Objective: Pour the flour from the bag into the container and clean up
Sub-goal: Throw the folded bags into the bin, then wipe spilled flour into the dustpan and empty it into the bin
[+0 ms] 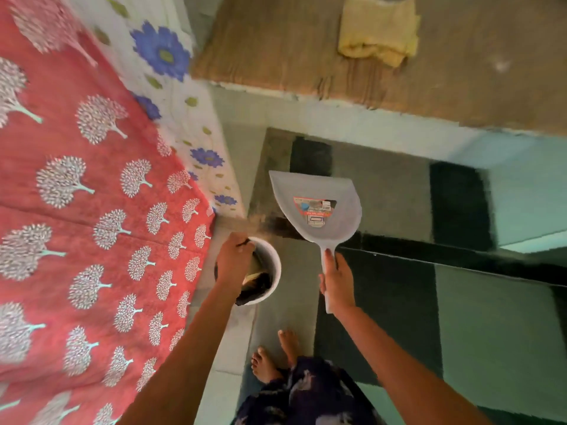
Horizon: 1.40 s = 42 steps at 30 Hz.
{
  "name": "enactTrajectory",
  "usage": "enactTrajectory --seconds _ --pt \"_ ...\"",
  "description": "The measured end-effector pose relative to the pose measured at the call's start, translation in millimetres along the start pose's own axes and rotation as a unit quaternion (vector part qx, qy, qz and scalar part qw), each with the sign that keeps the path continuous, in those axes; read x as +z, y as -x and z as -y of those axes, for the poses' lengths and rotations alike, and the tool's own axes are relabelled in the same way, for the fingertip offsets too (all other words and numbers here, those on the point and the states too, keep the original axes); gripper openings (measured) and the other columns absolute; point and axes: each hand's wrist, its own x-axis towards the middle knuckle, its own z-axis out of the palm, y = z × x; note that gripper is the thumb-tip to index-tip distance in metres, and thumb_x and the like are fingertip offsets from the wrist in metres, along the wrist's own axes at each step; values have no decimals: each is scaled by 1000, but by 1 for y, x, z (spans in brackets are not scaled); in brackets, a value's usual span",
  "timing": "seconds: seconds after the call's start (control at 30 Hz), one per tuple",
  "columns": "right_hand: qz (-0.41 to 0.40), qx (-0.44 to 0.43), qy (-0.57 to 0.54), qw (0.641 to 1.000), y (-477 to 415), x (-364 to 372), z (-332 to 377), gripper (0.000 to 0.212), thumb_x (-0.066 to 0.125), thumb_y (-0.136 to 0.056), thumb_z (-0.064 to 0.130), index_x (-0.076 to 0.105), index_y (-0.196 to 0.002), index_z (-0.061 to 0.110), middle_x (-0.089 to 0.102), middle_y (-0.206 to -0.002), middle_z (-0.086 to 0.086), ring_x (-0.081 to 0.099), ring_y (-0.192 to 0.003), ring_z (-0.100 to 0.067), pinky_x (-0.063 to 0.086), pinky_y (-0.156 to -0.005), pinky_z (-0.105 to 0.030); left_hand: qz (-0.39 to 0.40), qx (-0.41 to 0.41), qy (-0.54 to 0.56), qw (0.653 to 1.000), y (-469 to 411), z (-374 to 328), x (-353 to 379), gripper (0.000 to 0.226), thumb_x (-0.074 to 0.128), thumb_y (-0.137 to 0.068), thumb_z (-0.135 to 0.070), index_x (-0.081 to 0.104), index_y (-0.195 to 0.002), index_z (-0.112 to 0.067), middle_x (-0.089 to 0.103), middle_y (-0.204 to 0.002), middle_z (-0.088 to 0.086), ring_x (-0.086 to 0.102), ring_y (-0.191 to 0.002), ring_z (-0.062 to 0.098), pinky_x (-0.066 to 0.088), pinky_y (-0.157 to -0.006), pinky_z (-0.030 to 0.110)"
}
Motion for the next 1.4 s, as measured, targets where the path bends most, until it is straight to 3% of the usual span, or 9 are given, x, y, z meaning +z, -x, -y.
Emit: enactTrajectory --seconds 0.1,0.3,0.53,0.63,0.77,0.97,1.07,1.2,1.4 --pt "2 -34 -20 999 20 -32 42 27 50 -92 41 54 -78 18 41 -54 1 35 -39 -4 32 -41 -19 39 39 50 997 29 -57 -5 14 50 -92 -7 57 -97 -18 63 -107 17 56 -95 30 42 -78 30" --pt "-11 -79 -31 996 16 -96 104 29 51 -91 40 50 -74 17 40 -50 3 33 -42 -7 30 -43 -20 52 168 36 984 32 -183 8 14 51 -92 -10 64 -97 -14 66 -105 12 61 -100 29 46 -94 40" --pt "-3 -114 6 993 -29 -163 149 27 48 -94 34 53 -78 12 54 -60 -1 49 -50 -11 44 -49 -19 24 306 -23 952 -13 -321 58 13 53 -90 -7 62 -97 -5 65 -93 3 64 -92 5 44 -78 16" --pt "12 -106 7 994 -54 -188 168 20 50 -94 30 54 -83 14 57 -66 -3 53 -54 -12 47 -50 -20 -17 301 -162 940 -53 -359 84 34 55 -90 -29 57 -120 -12 58 -126 12 54 -117 29 40 -97 34" --pt "49 -118 36 991 -71 -200 166 15 48 -94 27 52 -96 13 54 -64 -1 49 -45 -4 45 -45 -17 -32 255 -295 920 -103 -392 112 70 52 -83 -58 32 -142 -25 32 -150 15 33 -135 39 27 -110 48" --pt "59 -86 19 994 -88 -209 156 17 48 -95 27 53 -98 11 52 -64 -1 48 -51 -11 42 -47 -21 -13 165 -367 915 -149 -405 138 102 56 -70 -71 3 -148 -33 -1 -156 26 9 -141 49 16 -113 61" --pt "63 -77 -3 995 -92 -208 154 17 49 -95 25 53 -98 9 51 -62 -1 47 -49 -10 41 -45 -20 -47 150 -419 894 -154 -407 143 82 53 -79 -62 13 -146 -38 8 -154 26 17 -138 50 17 -110 59" --pt "51 -79 -15 995 -94 -202 150 20 49 -94 28 52 -99 9 49 -59 -1 44 -45 -7 38 -42 -20 -87 215 -407 883 -160 -408 128 55 55 -86 -33 39 -139 -31 44 -136 24 43 -124 45 39 -102 51" --pt "43 -61 -43 996 -95 -182 150 16 48 -95 26 54 -98 12 48 -57 0 42 -43 -7 37 -42 -20 -138 258 -266 919 -146 -377 59 49 54 -81 -22 52 -130 -26 60 -122 20 57 -111 43 50 -92 48"
